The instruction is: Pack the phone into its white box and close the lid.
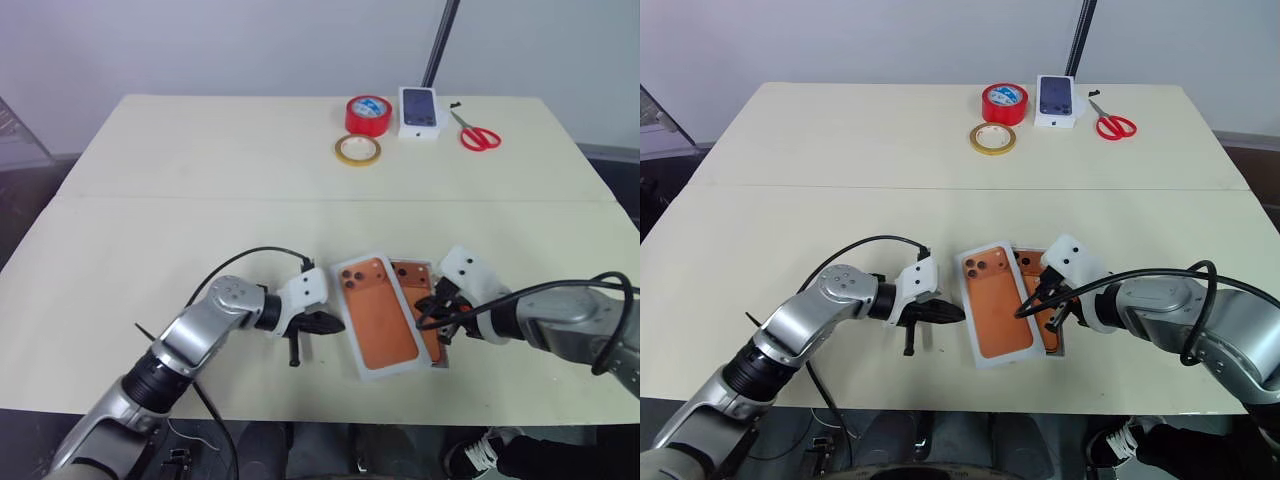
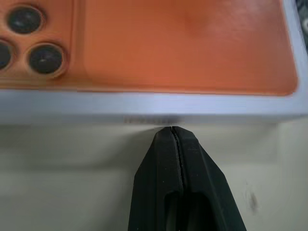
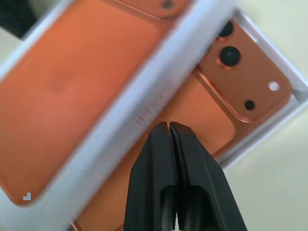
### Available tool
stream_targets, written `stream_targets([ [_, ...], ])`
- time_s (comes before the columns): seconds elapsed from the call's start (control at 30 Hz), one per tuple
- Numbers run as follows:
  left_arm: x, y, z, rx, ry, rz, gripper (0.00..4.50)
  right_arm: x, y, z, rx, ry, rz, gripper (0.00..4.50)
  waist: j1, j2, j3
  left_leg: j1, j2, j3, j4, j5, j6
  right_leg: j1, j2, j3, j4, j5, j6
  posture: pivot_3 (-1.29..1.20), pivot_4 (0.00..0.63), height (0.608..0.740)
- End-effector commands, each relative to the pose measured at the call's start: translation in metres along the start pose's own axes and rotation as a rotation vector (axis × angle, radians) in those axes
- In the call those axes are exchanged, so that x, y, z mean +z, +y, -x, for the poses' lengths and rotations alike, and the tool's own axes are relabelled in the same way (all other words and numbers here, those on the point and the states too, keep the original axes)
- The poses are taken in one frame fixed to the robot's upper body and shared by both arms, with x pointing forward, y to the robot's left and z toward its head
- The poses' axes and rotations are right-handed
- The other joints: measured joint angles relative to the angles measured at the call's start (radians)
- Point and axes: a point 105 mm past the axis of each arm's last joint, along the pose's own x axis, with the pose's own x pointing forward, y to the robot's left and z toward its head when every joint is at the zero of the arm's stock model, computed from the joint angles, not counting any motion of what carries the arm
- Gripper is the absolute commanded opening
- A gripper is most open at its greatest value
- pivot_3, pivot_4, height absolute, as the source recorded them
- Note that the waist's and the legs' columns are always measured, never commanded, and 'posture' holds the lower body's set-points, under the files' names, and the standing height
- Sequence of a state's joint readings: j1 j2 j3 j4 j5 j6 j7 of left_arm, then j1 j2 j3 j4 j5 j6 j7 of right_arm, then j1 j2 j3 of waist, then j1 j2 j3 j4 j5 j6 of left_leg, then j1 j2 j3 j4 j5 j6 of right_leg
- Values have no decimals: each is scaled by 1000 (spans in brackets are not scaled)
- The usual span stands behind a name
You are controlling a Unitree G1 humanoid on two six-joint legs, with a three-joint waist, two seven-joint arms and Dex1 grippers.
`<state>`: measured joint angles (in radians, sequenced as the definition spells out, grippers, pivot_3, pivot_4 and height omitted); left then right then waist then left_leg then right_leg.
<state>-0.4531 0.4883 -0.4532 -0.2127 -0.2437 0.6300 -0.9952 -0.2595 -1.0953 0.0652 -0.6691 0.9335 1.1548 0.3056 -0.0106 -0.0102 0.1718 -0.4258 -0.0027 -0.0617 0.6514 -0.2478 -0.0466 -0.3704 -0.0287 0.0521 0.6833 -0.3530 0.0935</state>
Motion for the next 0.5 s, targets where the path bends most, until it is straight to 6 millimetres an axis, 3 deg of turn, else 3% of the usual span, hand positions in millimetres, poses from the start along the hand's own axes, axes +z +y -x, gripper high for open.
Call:
stream_targets([
  [0.03, 17, 5, -2, 17, -64, -24, 0, 10, 8, 1, 14, -32, 50, 61, -1, 0, 0, 0, 0, 0, 0, 0, 0, 0, 0, 0, 0, 0, 0, 0, 150, 735],
  [0.5, 43, 9, -14, -9, -147, -62, 0, 6, 4, 5, -19, -17, 44, 61, 0, 0, 0, 0, 0, 0, 0, 0, 0, 0, 0, 0, 0, 0, 0, 0, 150, 735],
])
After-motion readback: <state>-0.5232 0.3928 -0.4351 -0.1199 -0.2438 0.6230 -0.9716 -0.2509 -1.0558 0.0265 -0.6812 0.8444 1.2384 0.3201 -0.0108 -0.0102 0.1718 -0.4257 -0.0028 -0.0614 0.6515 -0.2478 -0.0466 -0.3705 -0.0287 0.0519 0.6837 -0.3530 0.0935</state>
